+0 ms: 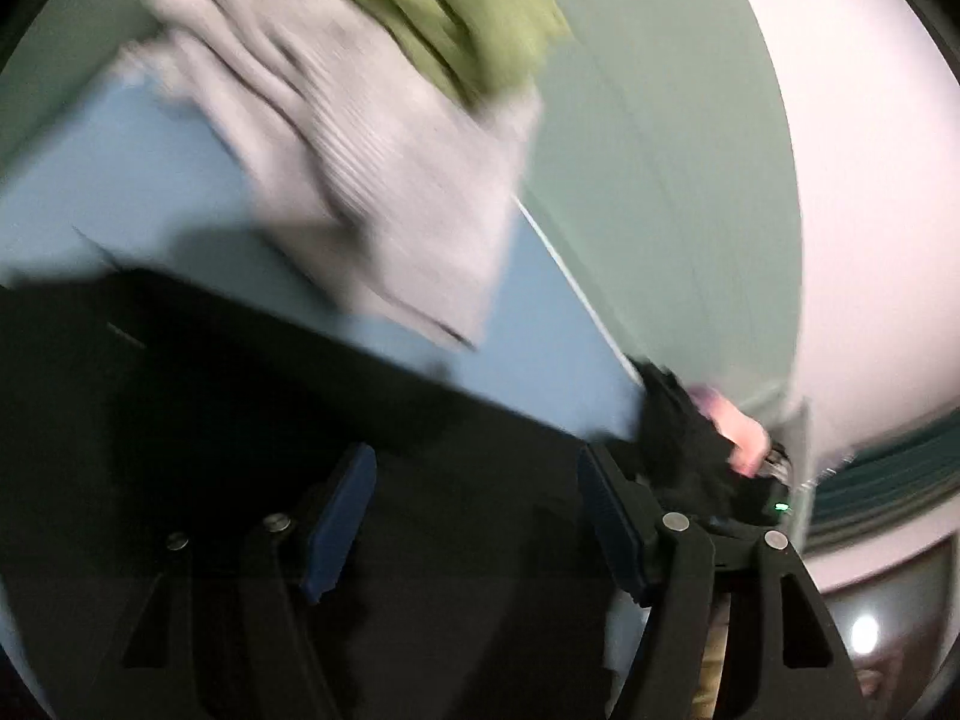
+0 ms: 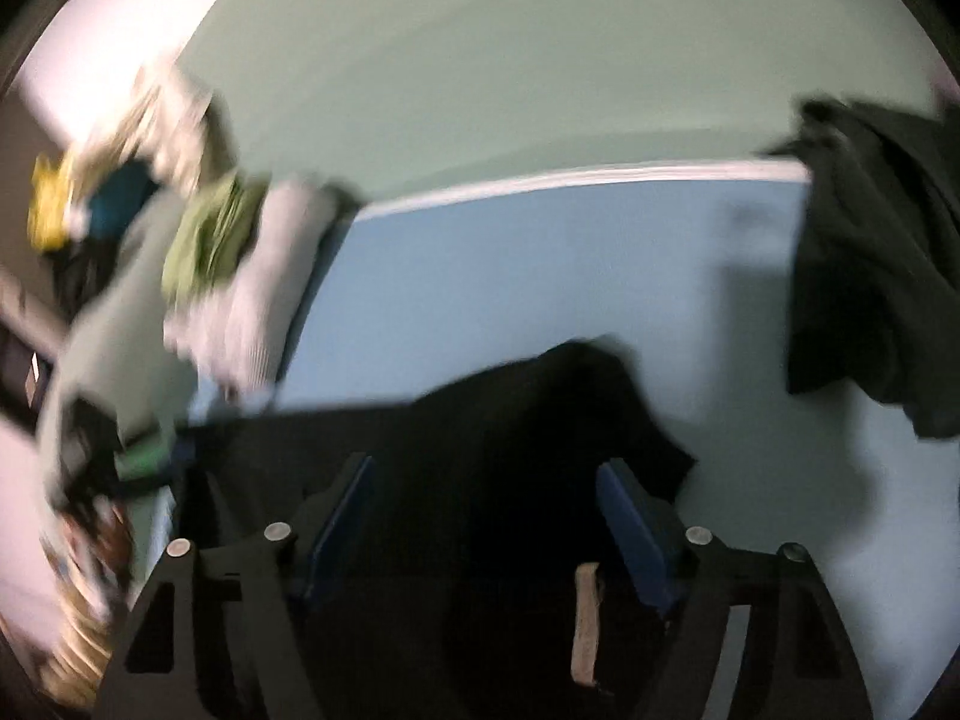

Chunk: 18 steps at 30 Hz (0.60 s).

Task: Fold clothes

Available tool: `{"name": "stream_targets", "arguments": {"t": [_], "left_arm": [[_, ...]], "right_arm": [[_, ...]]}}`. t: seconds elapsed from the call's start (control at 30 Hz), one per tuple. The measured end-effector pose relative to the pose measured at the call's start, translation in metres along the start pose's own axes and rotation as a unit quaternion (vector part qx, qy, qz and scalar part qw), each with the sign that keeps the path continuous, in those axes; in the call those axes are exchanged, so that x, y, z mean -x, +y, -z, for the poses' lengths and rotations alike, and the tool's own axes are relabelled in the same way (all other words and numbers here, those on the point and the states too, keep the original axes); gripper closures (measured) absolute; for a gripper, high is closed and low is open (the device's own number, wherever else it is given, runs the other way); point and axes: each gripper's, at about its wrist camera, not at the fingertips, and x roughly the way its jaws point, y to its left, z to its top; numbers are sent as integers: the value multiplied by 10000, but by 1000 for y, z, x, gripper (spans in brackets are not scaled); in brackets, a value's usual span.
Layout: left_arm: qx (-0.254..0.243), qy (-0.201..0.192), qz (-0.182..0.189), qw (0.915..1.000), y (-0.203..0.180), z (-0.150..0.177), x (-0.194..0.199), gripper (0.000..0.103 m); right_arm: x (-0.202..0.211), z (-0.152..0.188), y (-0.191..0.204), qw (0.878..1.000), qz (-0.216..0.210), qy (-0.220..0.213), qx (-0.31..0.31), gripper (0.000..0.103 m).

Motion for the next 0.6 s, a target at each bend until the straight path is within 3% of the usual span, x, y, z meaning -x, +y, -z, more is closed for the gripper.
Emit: {"name": "stream_targets", "arguments": {"t": [0.07, 0.13, 0.17, 0.2, 0.27, 0.33, 0.43, 0.5, 0.6], "left_arm": [[170, 313, 36, 9994, -7, 3, -32, 33], [219, 552, -102, 9982, -15, 4, -67, 41], [186, 679, -258, 9972, -18, 5, -84, 56], [132, 710, -339, 9968, -22, 4, -95, 70], [-79, 595, -412, 9973, -31, -2, -102, 78], [-219, 323, -409, 9984, -38, -14, -102, 82], [121, 77, -346, 9993, -26, -37, -109, 84], [269, -66, -335, 9991, -19, -51, -114, 86], [786, -112, 106, 9968, 2, -59, -121, 93]], "right_arm": [[-15, -2, 8, 9992, 302, 223, 168, 36], [-38, -6, 14, 9976, 535, 386, 233, 59], [-44, -10, 18, 9965, 703, 328, 296, 68], [-48, -13, 22, 9953, 856, 241, 390, 82], [-48, -26, 27, 9945, 889, 72, 541, 90], [-47, -40, 23, 9955, 834, -53, 449, 94], [-55, -63, 21, 9957, 824, -349, 231, 94], [-77, -73, 21, 9962, 842, -236, -21, 94], [-89, -74, 10, 9958, 739, -460, -294, 96]]}}
